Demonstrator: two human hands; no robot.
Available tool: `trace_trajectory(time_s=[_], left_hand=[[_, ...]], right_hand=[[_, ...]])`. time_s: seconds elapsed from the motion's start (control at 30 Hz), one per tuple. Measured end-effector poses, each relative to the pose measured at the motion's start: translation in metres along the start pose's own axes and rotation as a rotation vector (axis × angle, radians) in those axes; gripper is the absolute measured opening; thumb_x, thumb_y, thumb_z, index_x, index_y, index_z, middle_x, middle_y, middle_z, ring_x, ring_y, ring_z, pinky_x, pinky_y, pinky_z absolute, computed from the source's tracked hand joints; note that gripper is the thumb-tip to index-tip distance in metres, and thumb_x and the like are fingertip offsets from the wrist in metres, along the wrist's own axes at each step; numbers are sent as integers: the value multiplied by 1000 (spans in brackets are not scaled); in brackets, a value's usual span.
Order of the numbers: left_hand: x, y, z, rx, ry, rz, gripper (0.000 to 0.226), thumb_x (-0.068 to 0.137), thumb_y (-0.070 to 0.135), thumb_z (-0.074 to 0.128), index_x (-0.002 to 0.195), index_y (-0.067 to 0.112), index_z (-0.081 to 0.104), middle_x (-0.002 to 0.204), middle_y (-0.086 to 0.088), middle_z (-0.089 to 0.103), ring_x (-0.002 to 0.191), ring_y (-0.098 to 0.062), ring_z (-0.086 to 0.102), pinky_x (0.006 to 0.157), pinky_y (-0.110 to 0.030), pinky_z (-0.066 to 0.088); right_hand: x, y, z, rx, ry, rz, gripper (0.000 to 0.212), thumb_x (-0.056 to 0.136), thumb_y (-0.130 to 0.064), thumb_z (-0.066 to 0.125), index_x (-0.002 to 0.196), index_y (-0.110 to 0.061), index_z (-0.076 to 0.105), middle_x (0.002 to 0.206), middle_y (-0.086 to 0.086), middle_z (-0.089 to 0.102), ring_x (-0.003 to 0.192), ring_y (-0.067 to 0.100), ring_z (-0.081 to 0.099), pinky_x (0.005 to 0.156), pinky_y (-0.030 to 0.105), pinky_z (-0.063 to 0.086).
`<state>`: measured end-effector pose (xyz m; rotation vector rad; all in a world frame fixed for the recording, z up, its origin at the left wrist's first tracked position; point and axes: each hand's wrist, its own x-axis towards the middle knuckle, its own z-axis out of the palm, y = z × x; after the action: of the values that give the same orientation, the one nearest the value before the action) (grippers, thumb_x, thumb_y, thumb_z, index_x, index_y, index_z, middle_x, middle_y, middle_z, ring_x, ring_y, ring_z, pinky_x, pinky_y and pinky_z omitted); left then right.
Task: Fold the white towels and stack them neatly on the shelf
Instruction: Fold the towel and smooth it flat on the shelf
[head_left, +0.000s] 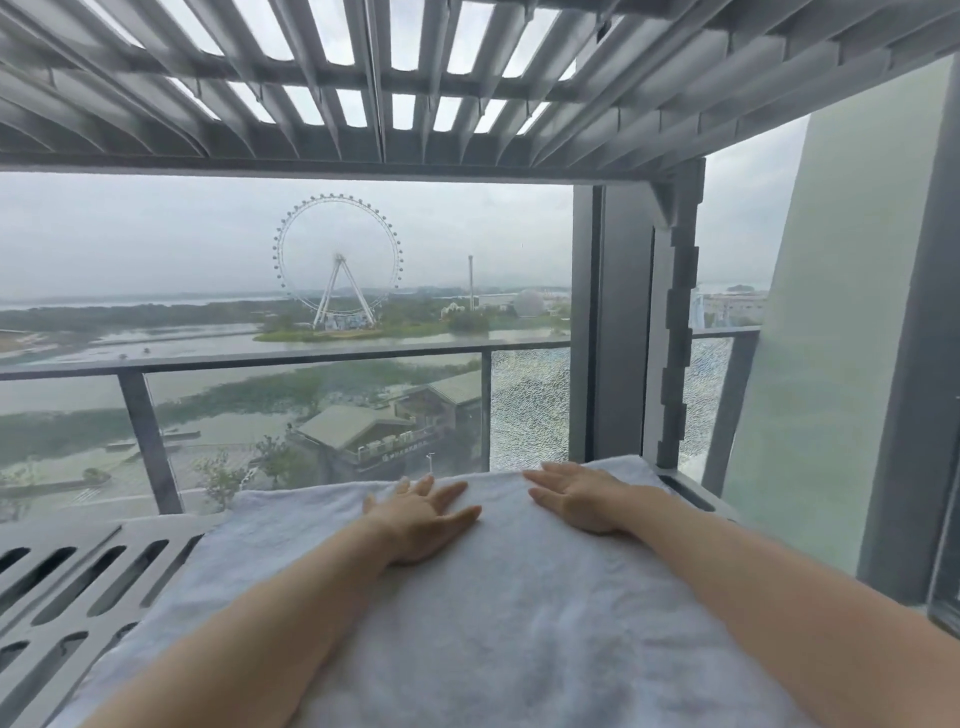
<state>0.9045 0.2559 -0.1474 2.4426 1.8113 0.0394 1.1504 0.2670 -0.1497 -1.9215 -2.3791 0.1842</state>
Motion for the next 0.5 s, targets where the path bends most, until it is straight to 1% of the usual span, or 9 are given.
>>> trace_trajectory(time_s=[0.1,0.13,0.2,0.27,0.37,0.43,0.5], left_hand=[[2,-1,0,6,5,-8,66,83,76,17,143,49,9,158,6,2,144,-22,0,112,-57,-1],[1,-2,0,3,9,-1,66,84,75,17,143,49,9,158,6,2,144,-22,0,112,-56,-1],[0,-8,0,-30,15,21,64,86,72,18,144,47,11,158,6,3,144,-20,0,113,-53,-1],[-3,-20,-2,-58,20,53,63,88,70,19,145,44,14,158,5,5,144,-18,2,115,-48,0],[-12,-50,-6,-47,8,69,64,88,69,19,146,42,13,158,6,5,144,-15,3,117,-41,1],[-19,-68,-7,-12,6,74,66,88,69,17,146,40,12,157,8,4,144,-13,3,117,-39,1],[-25,-72,-7,4,61,106,69,87,68,13,147,35,15,157,9,9,143,-9,5,117,-37,3]], right_hand=[[8,-13,2,22,-5,-11,60,91,-62,12,146,-36,13,157,-6,4,144,16,0,116,47,2],[9,-17,4,53,-5,-51,60,92,-61,13,146,-36,14,157,-7,5,144,15,0,116,46,1],[7,-14,6,90,-10,-124,55,93,-59,17,144,-38,18,156,-10,9,143,10,2,116,37,-1],[3,-1,3,91,-14,-105,53,95,-56,19,144,-38,18,156,-10,9,143,9,2,115,32,-2],[0,6,-4,58,-4,-49,57,95,-55,21,146,-31,17,157,-7,6,143,10,1,117,34,1],[-2,-15,-3,100,23,-111,59,94,-56,25,146,-27,21,156,-9,9,143,8,4,117,33,3],[0,-44,4,139,20,-229,59,93,-57,29,144,-28,27,155,-10,13,142,6,10,116,30,5]])
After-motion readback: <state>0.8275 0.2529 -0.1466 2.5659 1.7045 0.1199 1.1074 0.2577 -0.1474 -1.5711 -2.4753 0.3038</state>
